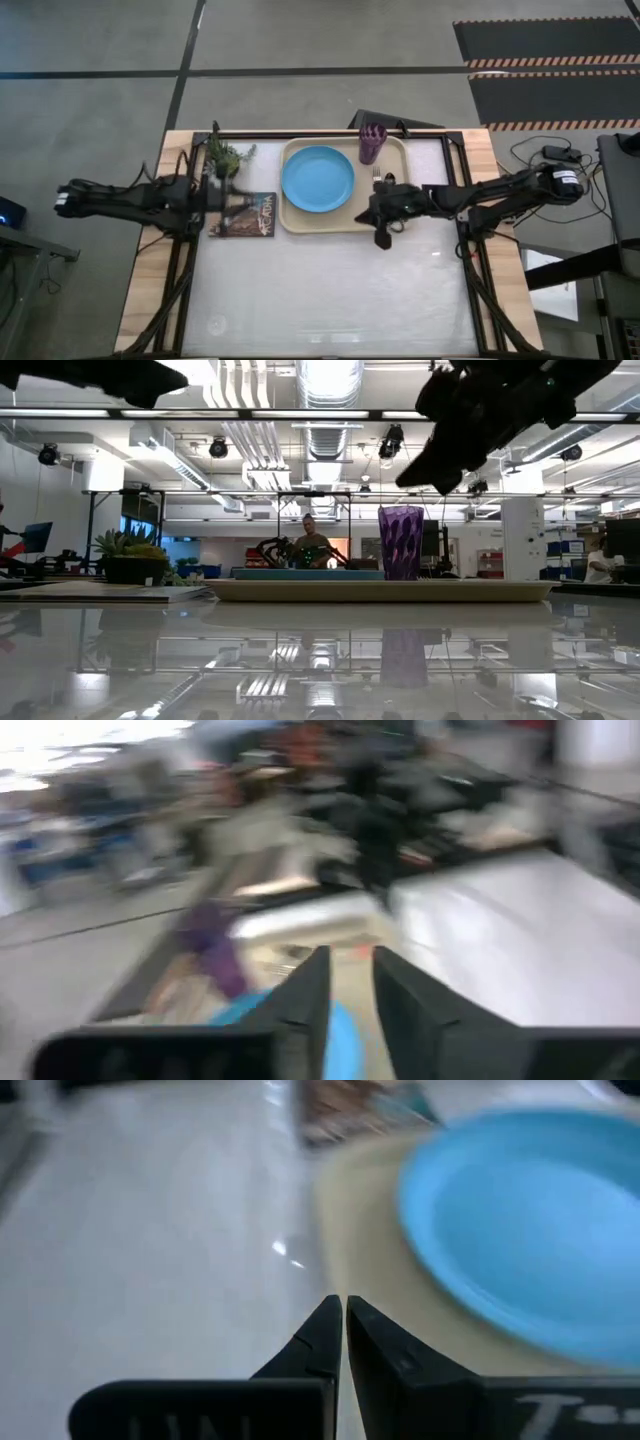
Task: Pick and place plate/cup/fork/spoon on tray
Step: Return to Home Position
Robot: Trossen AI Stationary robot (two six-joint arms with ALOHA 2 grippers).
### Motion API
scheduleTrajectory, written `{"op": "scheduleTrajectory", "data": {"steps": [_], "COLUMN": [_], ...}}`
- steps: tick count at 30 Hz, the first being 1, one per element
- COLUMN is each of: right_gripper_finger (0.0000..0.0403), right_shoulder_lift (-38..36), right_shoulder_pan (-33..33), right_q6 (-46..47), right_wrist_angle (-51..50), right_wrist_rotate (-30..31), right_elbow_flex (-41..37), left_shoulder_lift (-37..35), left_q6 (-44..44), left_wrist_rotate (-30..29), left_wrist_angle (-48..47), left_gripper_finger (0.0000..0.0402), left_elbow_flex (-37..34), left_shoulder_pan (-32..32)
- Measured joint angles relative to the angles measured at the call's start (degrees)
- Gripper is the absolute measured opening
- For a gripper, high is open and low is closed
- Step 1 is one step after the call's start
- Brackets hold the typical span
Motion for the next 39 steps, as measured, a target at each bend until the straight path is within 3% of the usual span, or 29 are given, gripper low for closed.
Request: {"op": "scheduleTrajectory", "data": {"steps": [3,6,13,20,29,36,39], "right_gripper_finger": [0.0011,0.0011,0.0011,0.0011,0.0011,0.001,0.0008], "right_shoulder_lift": [-0.5,-1.6,-7.4,-19.4,-37.1,-50.1,-55.1], "right_shoulder_pan": [0.0,0.0,-0.8,-0.8,-0.8,-0.8,-0.8], "right_q6": [-3.8,-6.4,-9.1,-9.9,-13.7,-20.9,-23.6], "right_wrist_angle": [5.4,7.5,13.9,15.6,18.9,18.4,17.7], "right_wrist_rotate": [-7.2,-9.0,-8.6,-8.6,-8.6,-8.8,-8.6], "right_elbow_flex": [-2.0,-4.7,-13.2,-20.2,-29.6,-34.8,-36.3], "left_shoulder_lift": [-4.0,-8.6,-19.2,-28.7,-27.2,-28.1,-27.7], "left_q6": [1.7,2.0,2.9,2.0,-7.2,-7.2,-7.5], "left_wrist_rotate": [10.9,15.0,15.0,14.9,13.0,13.2,13.4], "left_wrist_angle": [-6.3,-6.6,-5.8,-5.7,-1.6,10.4,10.3], "left_gripper_finger": [0.0017,0.0007,0.0012,0.0012,0.0012,0.0012,0.0012], "left_elbow_flex": [-1.5,-3.5,-9.4,-15.3,-20.1,-27.5,-27.8], "left_shoulder_pan": [0.0,0.0,0.0,0.0,0.1,0.1,0.1]}}
